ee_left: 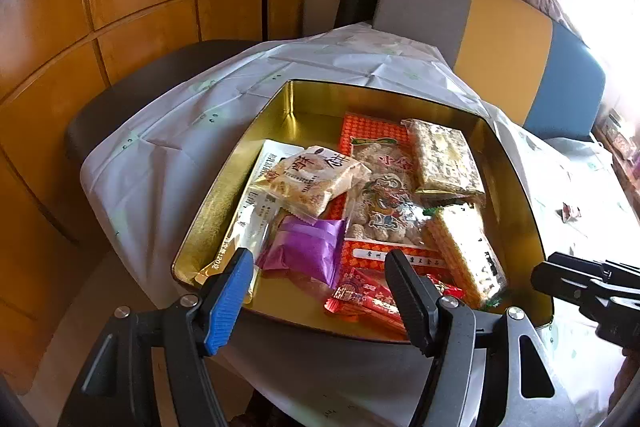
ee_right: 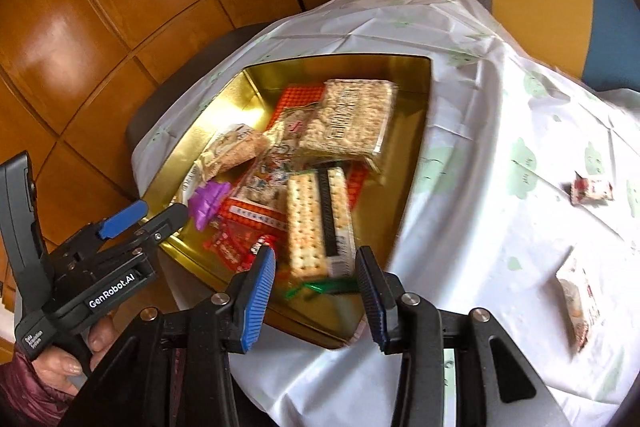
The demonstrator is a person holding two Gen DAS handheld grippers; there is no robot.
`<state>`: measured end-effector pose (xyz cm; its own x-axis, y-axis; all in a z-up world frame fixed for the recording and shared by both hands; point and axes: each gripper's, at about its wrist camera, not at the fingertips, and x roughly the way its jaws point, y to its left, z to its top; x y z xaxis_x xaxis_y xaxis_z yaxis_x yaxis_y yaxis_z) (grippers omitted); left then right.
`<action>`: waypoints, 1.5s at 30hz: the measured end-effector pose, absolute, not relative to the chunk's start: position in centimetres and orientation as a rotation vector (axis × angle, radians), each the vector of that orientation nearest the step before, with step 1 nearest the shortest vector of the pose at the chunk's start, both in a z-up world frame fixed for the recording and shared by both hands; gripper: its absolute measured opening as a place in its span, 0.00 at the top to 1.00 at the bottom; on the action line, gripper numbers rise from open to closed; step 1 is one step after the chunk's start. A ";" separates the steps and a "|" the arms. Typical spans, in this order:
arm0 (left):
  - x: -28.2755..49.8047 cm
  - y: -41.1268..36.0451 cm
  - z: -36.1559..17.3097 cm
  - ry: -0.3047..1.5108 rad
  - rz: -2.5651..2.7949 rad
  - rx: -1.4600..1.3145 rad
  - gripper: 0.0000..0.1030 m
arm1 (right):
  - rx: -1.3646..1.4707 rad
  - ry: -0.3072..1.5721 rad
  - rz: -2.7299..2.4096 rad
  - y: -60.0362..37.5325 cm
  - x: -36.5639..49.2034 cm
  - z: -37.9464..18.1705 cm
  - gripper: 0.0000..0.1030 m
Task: Organize snacks
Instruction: 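Carry the small red candy into the gold tin and open the right gripper, then move the right gripper to the white rice-cake pack and grasp it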
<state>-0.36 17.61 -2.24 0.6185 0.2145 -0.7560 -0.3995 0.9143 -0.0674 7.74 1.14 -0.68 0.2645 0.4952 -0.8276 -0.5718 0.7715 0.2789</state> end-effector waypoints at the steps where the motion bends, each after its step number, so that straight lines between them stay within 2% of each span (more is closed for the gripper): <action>1: -0.4 17.5 -2.2 0.833 0.354 -0.237 0.33 | -0.077 1.085 0.715 0.8 7.8 -0.7 0.59; 24: -0.2 13.4 -2.0 0.828 0.191 -0.155 0.33 | 0.026 1.125 0.399 -14.7 8.0 -2.5 0.52; 29: -0.3 12.7 -2.0 0.829 0.157 -0.147 0.33 | -0.002 1.125 0.329 -17.0 8.9 -1.9 0.42; 35: -0.5 12.3 -1.7 0.817 0.121 -0.149 0.33 | -0.127 1.157 0.318 -17.1 11.6 -2.2 0.37; 45: -0.4 12.2 -1.6 0.822 0.110 -0.154 0.33 | -0.389 1.227 0.375 -13.9 15.7 -5.7 0.37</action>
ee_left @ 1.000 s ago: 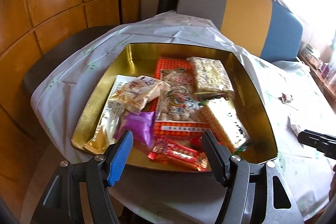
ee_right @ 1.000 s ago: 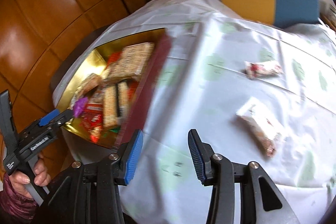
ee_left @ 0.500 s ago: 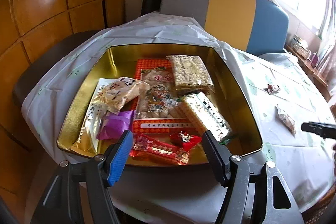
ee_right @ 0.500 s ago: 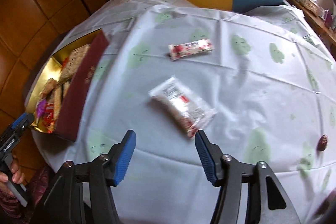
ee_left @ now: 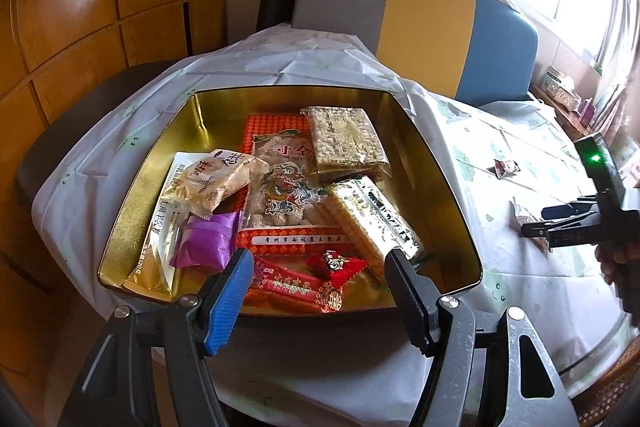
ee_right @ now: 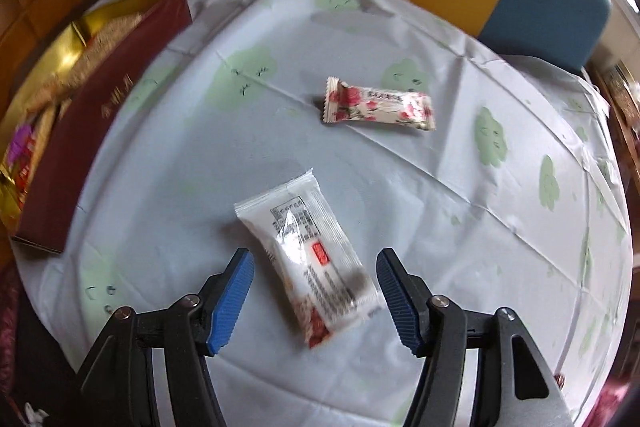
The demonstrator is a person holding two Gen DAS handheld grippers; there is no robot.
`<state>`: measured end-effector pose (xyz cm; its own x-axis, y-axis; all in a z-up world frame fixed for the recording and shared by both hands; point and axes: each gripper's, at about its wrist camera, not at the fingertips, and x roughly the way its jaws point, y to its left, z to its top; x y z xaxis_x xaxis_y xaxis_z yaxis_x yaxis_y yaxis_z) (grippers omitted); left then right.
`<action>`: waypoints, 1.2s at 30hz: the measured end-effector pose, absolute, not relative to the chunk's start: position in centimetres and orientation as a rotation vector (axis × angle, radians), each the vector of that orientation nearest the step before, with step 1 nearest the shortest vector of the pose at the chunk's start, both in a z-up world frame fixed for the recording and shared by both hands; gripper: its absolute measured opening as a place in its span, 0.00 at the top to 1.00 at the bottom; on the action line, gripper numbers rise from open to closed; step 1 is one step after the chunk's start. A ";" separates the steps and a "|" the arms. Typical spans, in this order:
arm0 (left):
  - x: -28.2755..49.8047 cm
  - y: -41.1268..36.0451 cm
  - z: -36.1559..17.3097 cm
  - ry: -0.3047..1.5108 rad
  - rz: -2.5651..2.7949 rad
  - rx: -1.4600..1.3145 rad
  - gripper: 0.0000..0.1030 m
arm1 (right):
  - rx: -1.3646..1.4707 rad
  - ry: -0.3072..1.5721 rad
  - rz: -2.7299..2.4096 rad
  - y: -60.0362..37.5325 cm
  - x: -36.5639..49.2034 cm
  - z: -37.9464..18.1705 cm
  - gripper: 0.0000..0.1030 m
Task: Organize snacks
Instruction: 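Move the right gripper to the white rice-cake pack and grasp it, then grasp the pink floral candy bar with the left gripper while the right gripper holds the white pack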
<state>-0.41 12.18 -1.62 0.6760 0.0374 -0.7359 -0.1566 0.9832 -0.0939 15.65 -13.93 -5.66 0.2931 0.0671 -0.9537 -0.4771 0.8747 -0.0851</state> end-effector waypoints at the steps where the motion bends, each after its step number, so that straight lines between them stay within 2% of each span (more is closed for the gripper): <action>1: -0.4 12.2 -1.7 0.823 0.109 -0.152 0.33 | -0.393 1.236 0.371 -13.9 15.9 -6.0 0.38; 5: -0.3 12.0 -1.7 0.825 0.105 -0.151 0.33 | -0.330 1.251 0.406 -14.6 16.1 -6.0 0.64; 6: -0.3 12.0 -1.7 0.826 0.104 -0.150 0.33 | -0.342 1.248 0.400 -14.7 15.9 -5.9 0.65; 10: -0.2 11.7 -1.8 0.829 0.091 -0.144 0.33 | -0.379 1.252 0.361 -16.0 14.5 -5.5 0.65; 18: 0.0 9.8 -1.3 0.837 0.040 -0.113 0.33 | -0.247 1.300 0.238 -22.1 13.0 -5.9 0.63; 28: 0.8 6.7 -0.5 0.853 -0.037 -0.054 0.33 | -0.172 1.320 0.270 -24.1 15.0 -6.0 0.58; 36: 3.1 3.0 0.0 0.883 -0.125 0.004 0.33 | -0.155 1.332 0.267 -24.3 16.4 -6.0 0.57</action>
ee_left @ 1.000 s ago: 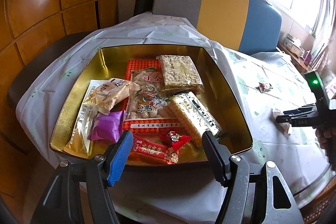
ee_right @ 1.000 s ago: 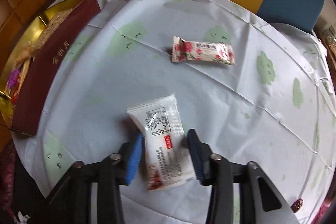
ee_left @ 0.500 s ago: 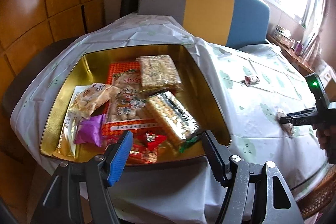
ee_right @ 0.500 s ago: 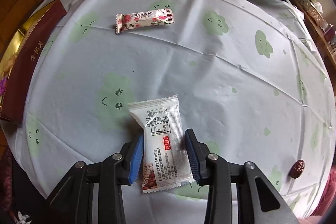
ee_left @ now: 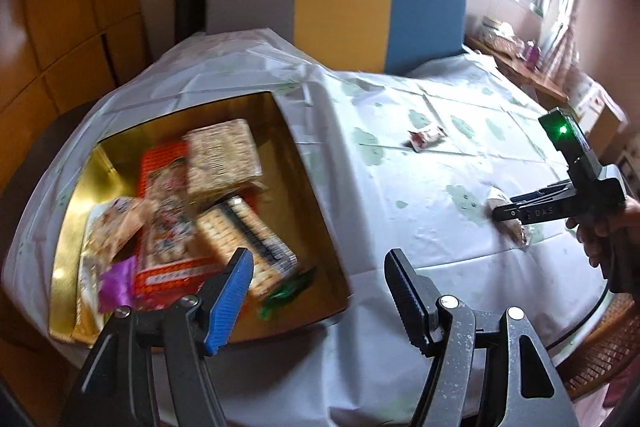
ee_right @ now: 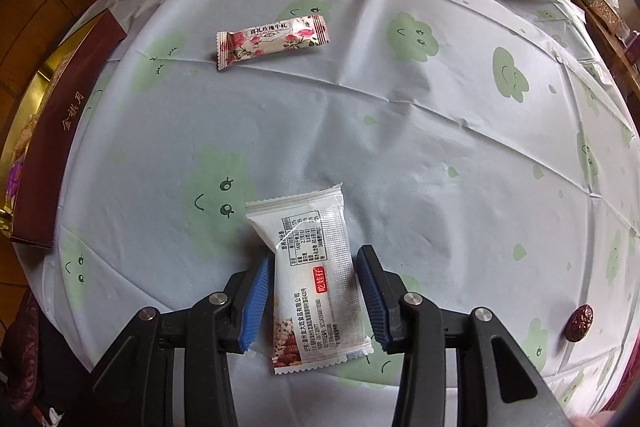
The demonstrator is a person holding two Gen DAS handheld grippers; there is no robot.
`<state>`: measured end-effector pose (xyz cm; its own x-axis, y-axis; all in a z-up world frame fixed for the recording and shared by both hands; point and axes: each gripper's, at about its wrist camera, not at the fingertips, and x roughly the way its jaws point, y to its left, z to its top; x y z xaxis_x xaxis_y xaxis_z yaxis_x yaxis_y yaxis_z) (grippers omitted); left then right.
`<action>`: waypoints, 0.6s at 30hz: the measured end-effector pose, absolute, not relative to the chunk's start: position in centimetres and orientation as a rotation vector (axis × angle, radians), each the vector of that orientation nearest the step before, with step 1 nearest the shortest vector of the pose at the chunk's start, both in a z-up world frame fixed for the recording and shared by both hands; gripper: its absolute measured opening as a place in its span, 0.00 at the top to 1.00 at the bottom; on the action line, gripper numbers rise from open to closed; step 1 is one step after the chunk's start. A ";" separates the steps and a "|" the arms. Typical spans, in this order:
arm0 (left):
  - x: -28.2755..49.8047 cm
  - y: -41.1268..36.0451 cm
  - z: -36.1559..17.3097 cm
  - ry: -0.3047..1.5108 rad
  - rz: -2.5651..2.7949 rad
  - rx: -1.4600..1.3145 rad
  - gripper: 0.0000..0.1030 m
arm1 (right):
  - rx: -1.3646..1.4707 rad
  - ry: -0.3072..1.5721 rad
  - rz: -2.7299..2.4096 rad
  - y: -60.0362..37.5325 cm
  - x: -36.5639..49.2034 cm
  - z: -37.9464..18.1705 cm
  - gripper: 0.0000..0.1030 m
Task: Organize snacks
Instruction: 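Grasp the pink floral candy bar with the left gripper while the right gripper holds the white pack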
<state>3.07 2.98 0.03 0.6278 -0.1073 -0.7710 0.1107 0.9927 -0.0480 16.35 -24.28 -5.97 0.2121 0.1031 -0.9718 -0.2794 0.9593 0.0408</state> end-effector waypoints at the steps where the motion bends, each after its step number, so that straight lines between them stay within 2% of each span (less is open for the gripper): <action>1: 3.5 2.5 -0.1 0.894 -0.135 0.010 0.33 | -0.153 1.335 0.266 -24.2 16.3 -6.2 0.57; 14: 11.6 -4.5 -0.5 0.920 -0.254 0.123 0.34 | -0.181 1.362 0.254 -23.9 16.5 -7.0 0.54; 16: 13.3 -5.8 -1.1 0.942 -0.282 0.153 0.47 | -0.178 1.364 0.252 -23.9 16.4 -7.1 0.53; 18: 15.1 -7.1 -1.8 0.978 -0.323 0.166 0.49 | -0.186 1.363 0.250 -23.7 16.4 -7.1 0.54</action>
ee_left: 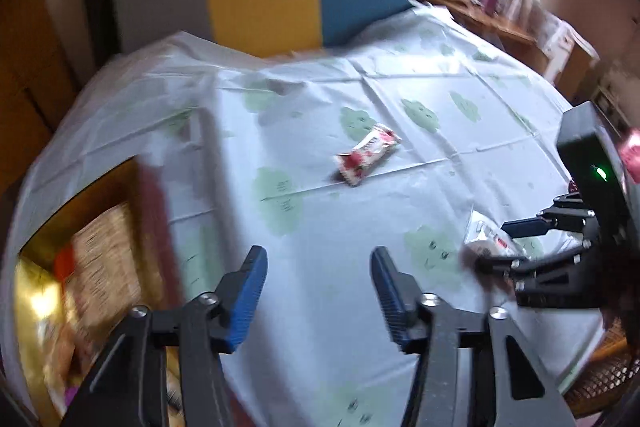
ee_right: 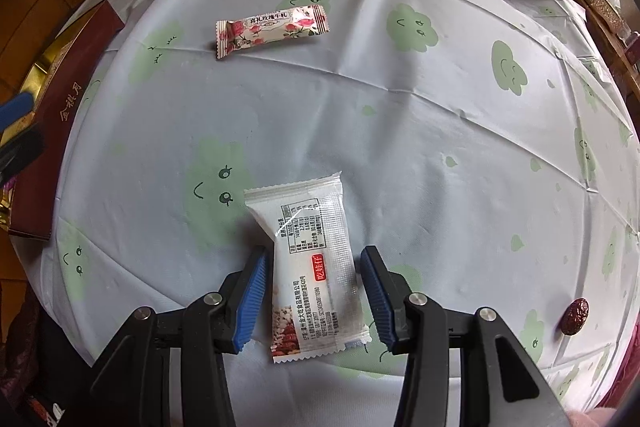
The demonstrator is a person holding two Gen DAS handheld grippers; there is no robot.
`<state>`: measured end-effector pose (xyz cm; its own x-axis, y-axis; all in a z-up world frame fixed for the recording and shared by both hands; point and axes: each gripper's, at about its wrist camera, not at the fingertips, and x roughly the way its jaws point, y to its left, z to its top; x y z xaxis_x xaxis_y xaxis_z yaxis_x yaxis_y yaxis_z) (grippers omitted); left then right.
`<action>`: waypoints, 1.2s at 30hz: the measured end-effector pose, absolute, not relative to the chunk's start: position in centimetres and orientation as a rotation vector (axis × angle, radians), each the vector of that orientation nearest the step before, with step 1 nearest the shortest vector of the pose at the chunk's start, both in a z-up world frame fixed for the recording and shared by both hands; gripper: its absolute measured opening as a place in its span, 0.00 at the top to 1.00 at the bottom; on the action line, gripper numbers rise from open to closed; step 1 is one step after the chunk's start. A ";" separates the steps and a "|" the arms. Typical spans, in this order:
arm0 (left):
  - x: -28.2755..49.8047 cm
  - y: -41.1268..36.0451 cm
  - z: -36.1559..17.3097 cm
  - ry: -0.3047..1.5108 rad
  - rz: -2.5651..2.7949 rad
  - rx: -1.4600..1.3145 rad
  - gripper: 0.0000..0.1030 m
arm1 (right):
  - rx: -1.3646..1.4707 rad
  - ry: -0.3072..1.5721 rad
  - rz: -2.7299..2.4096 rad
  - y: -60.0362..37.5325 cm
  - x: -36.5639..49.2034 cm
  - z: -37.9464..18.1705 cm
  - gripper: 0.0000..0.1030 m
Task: Organize snacks
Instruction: 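Grasp the pink floral candy bar with the left gripper while the right gripper holds the white pack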
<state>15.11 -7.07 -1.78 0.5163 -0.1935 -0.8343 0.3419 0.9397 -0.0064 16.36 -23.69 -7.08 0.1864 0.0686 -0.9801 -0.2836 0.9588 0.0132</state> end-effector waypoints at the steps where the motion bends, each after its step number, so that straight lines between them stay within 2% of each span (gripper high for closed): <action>1: 16.0 -7.8 -2.1 0.988 -0.339 0.173 0.49 | -0.190 1.363 0.249 -23.6 16.4 -7.1 0.53; 6: 19.1 -11.0 -3.2 1.003 -0.388 0.244 0.49 | -0.193 1.368 0.247 -23.3 16.1 -7.0 0.53; 9: 20.8 -12.8 -3.6 1.006 -0.424 0.289 0.54 | -0.199 1.370 0.249 -23.2 16.3 -7.1 0.53; 21: 26.4 -16.6 -7.3 1.063 -0.422 0.393 0.53 | -0.207 1.371 0.249 -22.8 16.9 -7.7 0.52; 23: 26.4 -16.5 -7.2 1.065 -0.430 0.366 0.60 | -0.210 1.371 0.249 -22.7 16.8 -7.6 0.52; 24: 26.2 -16.4 -7.1 1.063 -0.440 0.360 0.72 | -0.211 1.371 0.250 -22.7 16.9 -7.6 0.52; 27: 25.1 -16.2 -7.0 1.051 -0.452 0.359 0.80 | -0.216 1.369 0.250 -22.5 16.9 -7.7 0.52; 36: 19.0 -13.9 -5.7 1.143 -0.462 0.213 0.80 | -0.230 1.361 0.249 -22.0 16.6 -7.5 0.52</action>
<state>18.96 -13.86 -5.66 0.3339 -0.2442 -0.9105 0.4575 0.8864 -0.0700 16.59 -21.98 -7.51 0.1900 0.0425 -0.9809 -0.3079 0.9512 -0.0185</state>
